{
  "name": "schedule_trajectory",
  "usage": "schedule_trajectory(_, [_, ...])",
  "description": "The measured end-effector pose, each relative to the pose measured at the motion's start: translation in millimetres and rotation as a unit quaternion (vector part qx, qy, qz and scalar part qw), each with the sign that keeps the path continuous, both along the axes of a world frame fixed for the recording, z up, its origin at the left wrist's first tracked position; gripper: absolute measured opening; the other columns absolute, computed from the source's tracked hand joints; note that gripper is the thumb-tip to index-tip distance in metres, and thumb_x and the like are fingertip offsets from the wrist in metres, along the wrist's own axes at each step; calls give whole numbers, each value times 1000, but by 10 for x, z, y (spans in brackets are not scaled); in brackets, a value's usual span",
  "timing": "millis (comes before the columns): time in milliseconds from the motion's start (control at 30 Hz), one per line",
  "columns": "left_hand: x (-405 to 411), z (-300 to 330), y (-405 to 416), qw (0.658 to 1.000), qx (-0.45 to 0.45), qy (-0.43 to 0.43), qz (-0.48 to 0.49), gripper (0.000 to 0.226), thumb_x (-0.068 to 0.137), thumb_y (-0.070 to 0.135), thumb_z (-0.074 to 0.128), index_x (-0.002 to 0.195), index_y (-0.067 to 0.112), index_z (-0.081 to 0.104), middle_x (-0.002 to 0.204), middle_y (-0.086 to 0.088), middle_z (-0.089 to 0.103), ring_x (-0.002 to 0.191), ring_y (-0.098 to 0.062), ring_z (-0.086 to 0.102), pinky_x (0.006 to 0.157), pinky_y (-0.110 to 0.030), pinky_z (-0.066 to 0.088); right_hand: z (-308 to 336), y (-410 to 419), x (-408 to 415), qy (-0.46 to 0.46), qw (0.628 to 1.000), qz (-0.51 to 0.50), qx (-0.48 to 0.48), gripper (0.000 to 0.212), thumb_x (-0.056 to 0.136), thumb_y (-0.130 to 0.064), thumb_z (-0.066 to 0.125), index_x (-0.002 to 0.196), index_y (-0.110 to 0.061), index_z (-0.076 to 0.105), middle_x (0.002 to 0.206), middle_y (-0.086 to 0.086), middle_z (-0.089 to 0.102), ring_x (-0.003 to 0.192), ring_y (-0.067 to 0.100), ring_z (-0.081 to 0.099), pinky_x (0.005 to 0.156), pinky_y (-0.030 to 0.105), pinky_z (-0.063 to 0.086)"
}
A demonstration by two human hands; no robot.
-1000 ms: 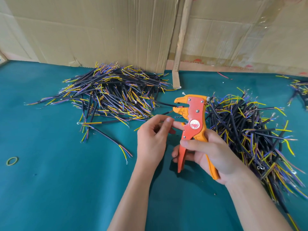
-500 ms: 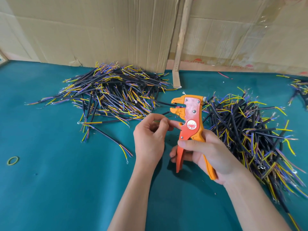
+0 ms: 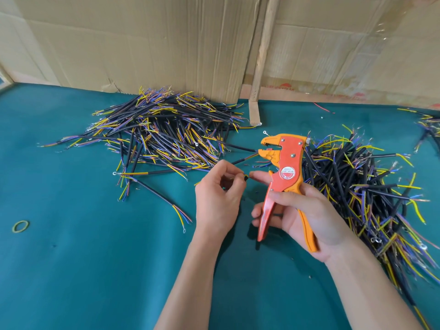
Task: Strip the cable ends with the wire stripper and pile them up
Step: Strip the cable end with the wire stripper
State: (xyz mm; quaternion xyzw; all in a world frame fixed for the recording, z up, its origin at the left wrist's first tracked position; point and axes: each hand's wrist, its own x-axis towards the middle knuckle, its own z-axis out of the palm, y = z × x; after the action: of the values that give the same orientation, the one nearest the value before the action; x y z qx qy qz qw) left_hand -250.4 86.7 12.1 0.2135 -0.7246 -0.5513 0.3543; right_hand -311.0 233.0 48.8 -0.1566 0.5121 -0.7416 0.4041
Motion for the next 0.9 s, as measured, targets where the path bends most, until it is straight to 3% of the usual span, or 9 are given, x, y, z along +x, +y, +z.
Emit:
schedule_trajectory(67, [1,5,4,1000,-6,5,4,14,85,5,62,78,17,64,69,7,65,70,-20,64,67,-28,50,3,7,-8,0,1000,0,4,51,80,-10,67,131,-3,65,85,26,62,76,39,66,71,49,59])
schedule_trajectory(233, [-2,13,14,1000,-21,11,18,14,84,3,63,79,16,64,68,6,62,61,-7,53,61,-19,44,-6,19,-29,5,1000,-2,12,54,78,-11,69,131,-2,64,85,22,64,76,39,66,71,50,59])
schedule_trajectory(400, [5,27,-12,999,-8,21,41,18,84,-1,61,77,15,61,65,6,55,58,-6,45,58,-18,39,-24,75,-87,3,999,-8,47,54,77,-13,70,129,1,64,98,29,64,77,40,67,70,50,59])
schedule_trajectory(533, [15,46,13,999,-8,27,41,15,83,0,61,77,13,60,69,0,57,57,-5,43,56,-16,37,-30,143,-120,-27,996,37,79,55,77,-14,72,126,8,60,120,32,67,81,42,70,72,52,59])
schedule_trajectory(700, [24,61,12,998,-1,39,39,10,80,5,59,76,15,59,69,-2,57,58,-7,43,56,-17,37,-32,160,-121,-54,988,95,109,63,70,-15,81,123,12,60,101,36,67,79,42,69,72,53,59])
schedule_trajectory(900, [32,81,16,999,3,43,33,5,78,10,57,76,14,60,68,-2,57,59,-8,43,56,-20,38,6,193,-111,-54,985,132,94,50,71,-11,81,115,8,67,89,29,63,75,42,66,71,52,58])
